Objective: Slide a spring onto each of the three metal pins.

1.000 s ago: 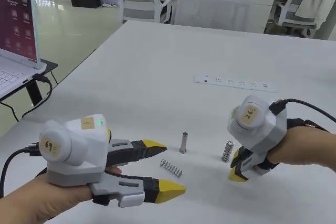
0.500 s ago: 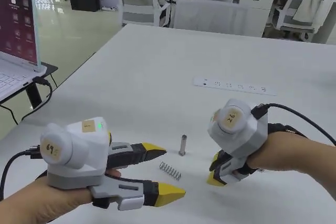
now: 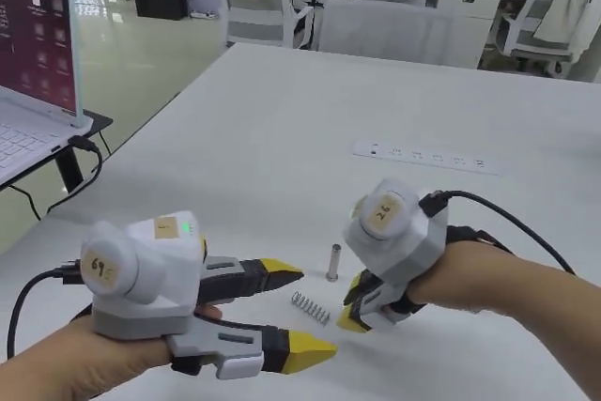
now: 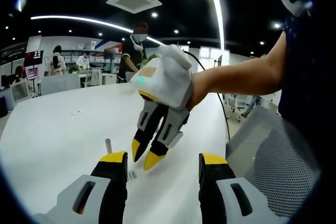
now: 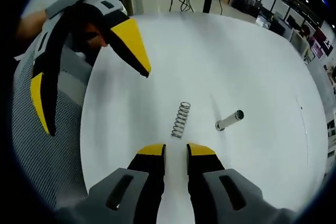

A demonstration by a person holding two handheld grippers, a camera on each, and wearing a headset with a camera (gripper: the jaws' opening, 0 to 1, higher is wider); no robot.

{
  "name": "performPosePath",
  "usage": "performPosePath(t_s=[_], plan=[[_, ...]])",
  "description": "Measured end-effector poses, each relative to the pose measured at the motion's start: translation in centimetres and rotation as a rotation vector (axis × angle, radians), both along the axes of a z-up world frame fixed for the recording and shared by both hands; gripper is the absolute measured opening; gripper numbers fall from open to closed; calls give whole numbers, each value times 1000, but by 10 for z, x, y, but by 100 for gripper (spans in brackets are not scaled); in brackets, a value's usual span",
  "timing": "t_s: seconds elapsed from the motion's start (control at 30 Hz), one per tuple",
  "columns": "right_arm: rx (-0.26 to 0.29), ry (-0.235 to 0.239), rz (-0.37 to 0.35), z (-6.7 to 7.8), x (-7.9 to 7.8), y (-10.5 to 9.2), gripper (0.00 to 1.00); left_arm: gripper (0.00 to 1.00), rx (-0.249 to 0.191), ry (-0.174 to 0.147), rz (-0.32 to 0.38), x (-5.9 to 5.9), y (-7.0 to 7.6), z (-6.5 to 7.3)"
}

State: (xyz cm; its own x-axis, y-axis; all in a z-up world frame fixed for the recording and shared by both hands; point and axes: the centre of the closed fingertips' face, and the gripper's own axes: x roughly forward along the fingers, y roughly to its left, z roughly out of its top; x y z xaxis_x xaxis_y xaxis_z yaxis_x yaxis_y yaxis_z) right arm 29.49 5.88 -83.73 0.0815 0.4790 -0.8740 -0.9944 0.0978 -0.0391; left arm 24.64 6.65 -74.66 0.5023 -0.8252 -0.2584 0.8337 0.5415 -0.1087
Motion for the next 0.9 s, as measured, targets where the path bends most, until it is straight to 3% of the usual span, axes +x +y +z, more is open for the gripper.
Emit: performPosePath(t_s=[0.43, 0.9], plan=[[10, -9, -26, -7, 6, 17, 12, 49, 0, 0, 6, 0, 1, 0], [-17, 15, -86, -20, 11, 18, 11, 49, -5, 0, 12, 1, 3, 1]])
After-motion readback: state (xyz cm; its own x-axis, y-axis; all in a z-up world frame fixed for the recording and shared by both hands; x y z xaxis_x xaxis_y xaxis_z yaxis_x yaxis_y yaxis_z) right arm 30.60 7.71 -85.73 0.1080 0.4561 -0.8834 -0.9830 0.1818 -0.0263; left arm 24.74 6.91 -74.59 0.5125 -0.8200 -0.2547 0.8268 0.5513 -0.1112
